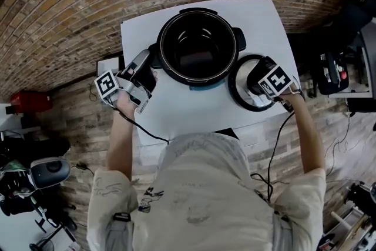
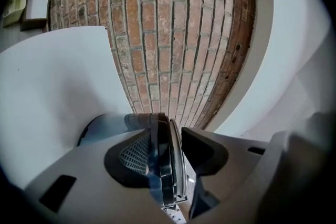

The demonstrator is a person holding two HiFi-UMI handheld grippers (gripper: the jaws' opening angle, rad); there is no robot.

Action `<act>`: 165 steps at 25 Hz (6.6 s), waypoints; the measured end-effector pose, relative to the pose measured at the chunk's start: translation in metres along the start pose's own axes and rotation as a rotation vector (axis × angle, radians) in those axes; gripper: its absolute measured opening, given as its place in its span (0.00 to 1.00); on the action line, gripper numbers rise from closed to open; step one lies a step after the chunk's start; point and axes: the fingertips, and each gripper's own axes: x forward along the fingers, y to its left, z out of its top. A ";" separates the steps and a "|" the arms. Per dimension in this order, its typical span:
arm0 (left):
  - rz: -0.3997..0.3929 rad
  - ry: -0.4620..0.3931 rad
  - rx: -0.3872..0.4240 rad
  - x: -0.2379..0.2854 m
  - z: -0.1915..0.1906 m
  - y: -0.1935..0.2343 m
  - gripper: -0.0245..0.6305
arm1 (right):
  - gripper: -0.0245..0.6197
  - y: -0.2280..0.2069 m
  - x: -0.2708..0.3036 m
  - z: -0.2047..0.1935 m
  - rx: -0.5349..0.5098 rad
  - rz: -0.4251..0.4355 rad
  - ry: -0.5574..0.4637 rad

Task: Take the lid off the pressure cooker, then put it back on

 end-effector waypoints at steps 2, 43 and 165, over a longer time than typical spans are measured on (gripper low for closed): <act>-0.003 -0.004 0.003 -0.002 0.002 -0.003 0.37 | 0.63 0.000 -0.010 0.005 -0.004 -0.006 -0.027; 0.644 -0.352 1.488 -0.085 -0.013 -0.047 0.34 | 0.59 0.025 -0.141 0.086 0.476 -0.177 -1.099; -0.029 0.208 -0.009 0.010 -0.019 0.004 0.22 | 0.50 -0.023 -0.163 0.029 -0.197 0.049 -0.011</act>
